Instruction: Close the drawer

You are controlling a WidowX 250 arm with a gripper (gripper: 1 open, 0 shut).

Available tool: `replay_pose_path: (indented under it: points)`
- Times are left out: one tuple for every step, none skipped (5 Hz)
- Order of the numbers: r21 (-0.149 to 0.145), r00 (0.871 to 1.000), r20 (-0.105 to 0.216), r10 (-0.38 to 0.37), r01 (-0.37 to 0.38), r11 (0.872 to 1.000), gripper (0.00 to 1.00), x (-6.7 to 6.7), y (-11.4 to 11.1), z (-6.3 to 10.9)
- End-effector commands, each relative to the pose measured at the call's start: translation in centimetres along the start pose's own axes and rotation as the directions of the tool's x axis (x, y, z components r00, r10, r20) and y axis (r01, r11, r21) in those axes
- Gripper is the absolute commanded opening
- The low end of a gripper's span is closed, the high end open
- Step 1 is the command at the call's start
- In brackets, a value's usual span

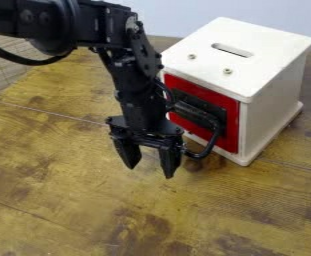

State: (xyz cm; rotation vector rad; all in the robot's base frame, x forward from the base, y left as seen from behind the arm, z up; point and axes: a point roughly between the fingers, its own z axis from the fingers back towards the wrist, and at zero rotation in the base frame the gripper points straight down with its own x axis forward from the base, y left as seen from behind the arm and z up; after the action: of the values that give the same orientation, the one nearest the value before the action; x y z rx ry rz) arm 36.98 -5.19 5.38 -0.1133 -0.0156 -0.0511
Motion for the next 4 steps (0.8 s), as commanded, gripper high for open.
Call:
replay_pose_path:
  points:
    - [-0.011,0.995,0.064,-0.079,0.08,0.997,1.0,0.6,-1.6,2.9]
    - [-0.013,0.994,0.058,-0.097,0.098,0.995,1.0,1.0,-1.7,2.6]
    - [-0.009,0.992,0.06,-0.11,0.111,0.994,1.0,0.9,-1.5,2.5]
    - [-0.008,0.993,0.059,-0.097,0.098,0.995,1.0,0.7,-1.1,1.4]
